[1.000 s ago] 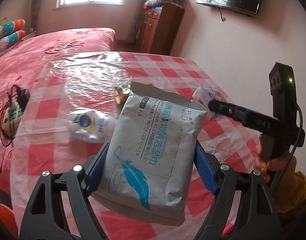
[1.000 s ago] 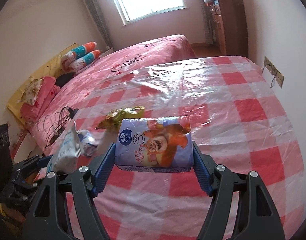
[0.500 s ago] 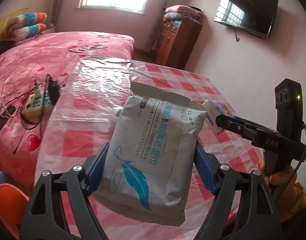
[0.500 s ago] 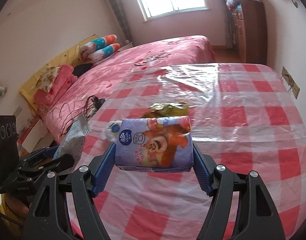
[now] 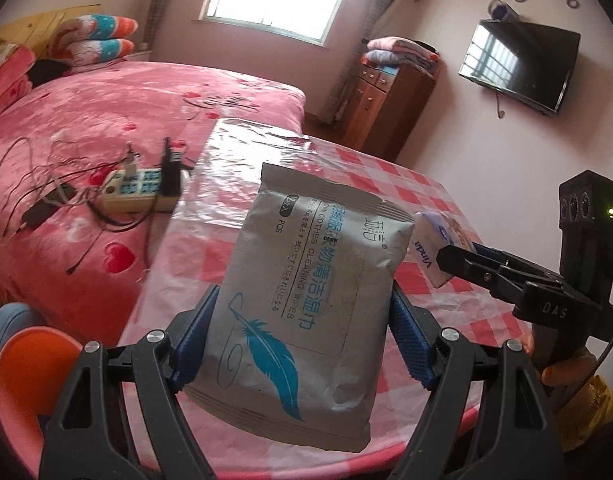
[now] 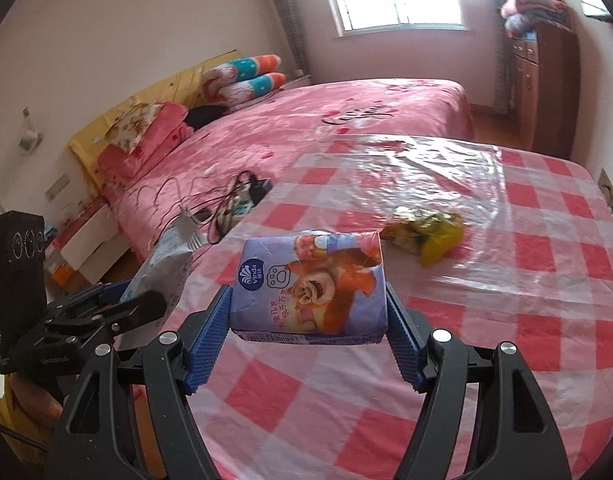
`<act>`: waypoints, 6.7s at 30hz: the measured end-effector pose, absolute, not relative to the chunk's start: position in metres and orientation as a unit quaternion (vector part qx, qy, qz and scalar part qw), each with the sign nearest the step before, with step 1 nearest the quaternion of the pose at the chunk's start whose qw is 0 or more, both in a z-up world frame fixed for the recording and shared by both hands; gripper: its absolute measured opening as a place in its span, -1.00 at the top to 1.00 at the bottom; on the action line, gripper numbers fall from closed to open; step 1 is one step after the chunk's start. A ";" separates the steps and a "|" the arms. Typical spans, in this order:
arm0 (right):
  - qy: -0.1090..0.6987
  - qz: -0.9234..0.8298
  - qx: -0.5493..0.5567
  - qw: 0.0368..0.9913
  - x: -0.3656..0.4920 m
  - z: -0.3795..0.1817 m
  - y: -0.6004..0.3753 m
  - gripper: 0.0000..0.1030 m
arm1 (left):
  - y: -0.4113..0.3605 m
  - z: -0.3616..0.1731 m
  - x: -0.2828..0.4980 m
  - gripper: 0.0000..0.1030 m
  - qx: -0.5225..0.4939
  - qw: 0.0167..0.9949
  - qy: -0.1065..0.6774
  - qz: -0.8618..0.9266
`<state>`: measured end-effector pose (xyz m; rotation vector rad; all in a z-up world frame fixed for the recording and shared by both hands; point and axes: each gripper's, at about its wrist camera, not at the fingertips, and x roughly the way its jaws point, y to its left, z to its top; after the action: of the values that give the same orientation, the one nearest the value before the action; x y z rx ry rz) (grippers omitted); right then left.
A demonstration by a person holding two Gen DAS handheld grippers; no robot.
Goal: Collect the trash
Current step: 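Lift both items and carry them toward the orange bucket, then release the wipes pack and tissue box into the orange bucket, then return both grippers to the table toward the bread bag and snack bag, then grasp the white Magicday bread bag with the left gripper, then grasp the yellow snack bag with the right gripper while the left gripper lifts the bread bag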
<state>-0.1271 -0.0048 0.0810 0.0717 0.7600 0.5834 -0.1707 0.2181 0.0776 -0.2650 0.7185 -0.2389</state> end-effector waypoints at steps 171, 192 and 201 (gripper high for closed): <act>0.396 0.117 0.141 0.900 -0.043 0.006 -0.153 -0.78 | 0.106 0.012 -0.003 -0.54 -0.130 0.885 0.446 0.045; 0.409 0.125 0.188 0.884 -0.037 -0.002 -0.173 -0.78 | 0.081 0.030 0.054 -0.24 -0.058 0.894 0.442 -0.050; 0.403 0.113 0.208 0.884 -0.033 -0.001 -0.190 -0.78 | 0.020 0.024 0.012 -0.22 -0.042 0.873 0.459 -0.158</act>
<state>-0.0327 -0.1904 -0.0012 0.4337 0.8377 0.2353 0.0117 0.0196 0.0242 -0.0873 0.9594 -0.3299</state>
